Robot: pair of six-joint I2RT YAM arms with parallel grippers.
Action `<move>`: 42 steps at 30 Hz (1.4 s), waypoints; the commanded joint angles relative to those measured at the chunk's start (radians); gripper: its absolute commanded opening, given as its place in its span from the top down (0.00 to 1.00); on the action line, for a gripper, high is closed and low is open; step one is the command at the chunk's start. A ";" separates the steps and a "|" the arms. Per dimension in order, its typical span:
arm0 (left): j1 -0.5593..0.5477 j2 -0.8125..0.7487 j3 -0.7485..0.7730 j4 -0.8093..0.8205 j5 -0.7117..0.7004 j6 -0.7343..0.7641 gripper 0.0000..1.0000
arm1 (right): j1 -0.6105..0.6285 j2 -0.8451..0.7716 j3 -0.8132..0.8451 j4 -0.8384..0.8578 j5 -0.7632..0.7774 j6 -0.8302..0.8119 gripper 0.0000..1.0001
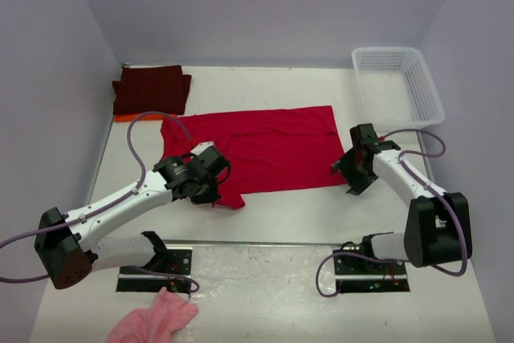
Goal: Fold and stack the t-shirts
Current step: Grap the side of the flattened tshirt closest away from the robot with both arms
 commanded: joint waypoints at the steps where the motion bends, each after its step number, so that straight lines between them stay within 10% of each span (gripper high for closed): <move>1: 0.000 -0.020 0.001 0.061 0.012 0.071 1.00 | -0.018 0.013 -0.038 0.022 0.019 0.133 0.31; 32: 0.007 0.020 0.019 0.134 0.091 0.130 1.00 | -0.216 0.230 0.074 0.097 0.054 0.042 0.44; 42: 0.012 0.039 0.028 0.141 0.095 0.136 1.00 | -0.223 0.250 0.094 0.110 0.034 0.019 0.73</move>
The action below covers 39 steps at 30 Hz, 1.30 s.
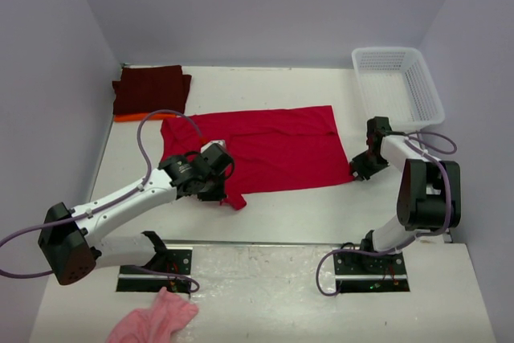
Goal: Fold and stack the t-shirts
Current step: Grap the side of the flattened tshirt closest away from the robot with both arms
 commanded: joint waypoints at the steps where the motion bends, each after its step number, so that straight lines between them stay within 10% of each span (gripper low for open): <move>1: 0.007 0.000 0.027 0.031 0.019 0.019 1.00 | -0.002 -0.007 0.017 0.023 0.010 -0.008 0.74; 15: 0.008 0.004 0.016 0.017 0.019 0.002 1.00 | 0.004 -0.169 -0.066 0.026 -0.013 -0.092 0.83; 19: 0.007 -0.005 0.035 -0.015 -0.003 -0.018 1.00 | 0.010 -0.205 -0.053 -0.007 -0.017 -0.150 1.00; 39: 0.022 0.049 0.275 -0.239 -0.148 -0.124 1.00 | 0.034 -0.136 0.197 -0.109 -0.013 -0.434 1.00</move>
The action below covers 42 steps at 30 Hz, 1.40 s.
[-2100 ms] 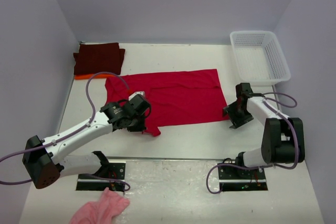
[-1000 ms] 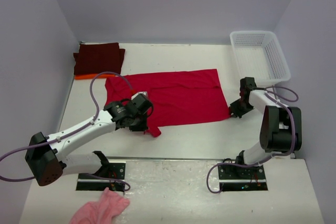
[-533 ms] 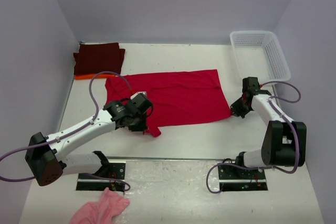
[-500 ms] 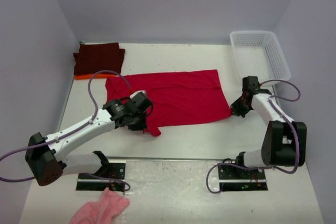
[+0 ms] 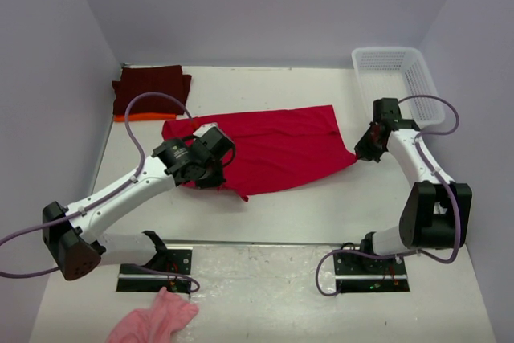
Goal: Fold and stack the t-shirts
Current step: Grap the side of the flattened tshirt closest away from the robot with both arms, then fold the other side of the tshirt into a rectangle
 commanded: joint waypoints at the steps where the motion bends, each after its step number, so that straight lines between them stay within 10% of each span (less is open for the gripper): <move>1: 0.010 0.005 0.046 -0.080 -0.058 -0.044 1.00 | 0.003 0.019 0.063 -0.022 0.021 -0.061 1.00; 42: 0.452 0.231 0.284 -0.001 -0.087 0.349 1.00 | 0.065 0.358 0.575 -0.215 0.006 -0.186 1.00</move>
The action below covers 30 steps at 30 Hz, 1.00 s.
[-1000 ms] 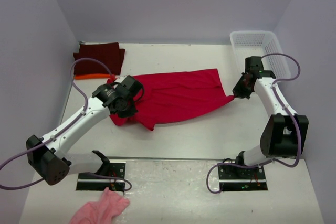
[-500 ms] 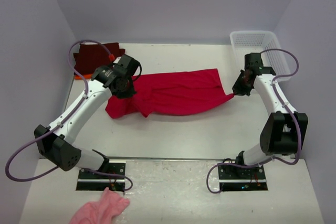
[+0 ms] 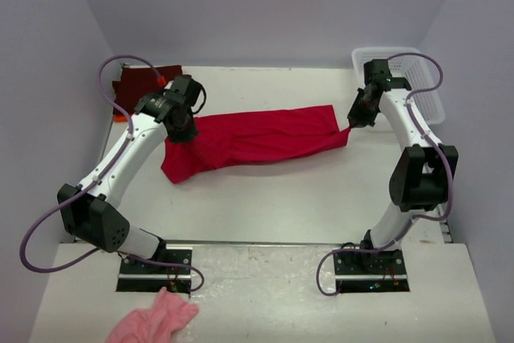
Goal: Fold and stack the t-shirts
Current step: Fold the other side of the tshirt into a rectangle
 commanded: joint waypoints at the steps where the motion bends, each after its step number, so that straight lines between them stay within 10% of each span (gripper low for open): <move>1: 0.051 0.010 -0.028 0.058 0.013 0.073 1.00 | 0.005 0.064 0.084 -0.053 0.024 -0.033 1.00; 30: 0.138 0.341 0.138 0.138 0.085 0.186 1.00 | 0.038 0.453 0.483 -0.182 0.036 -0.078 1.00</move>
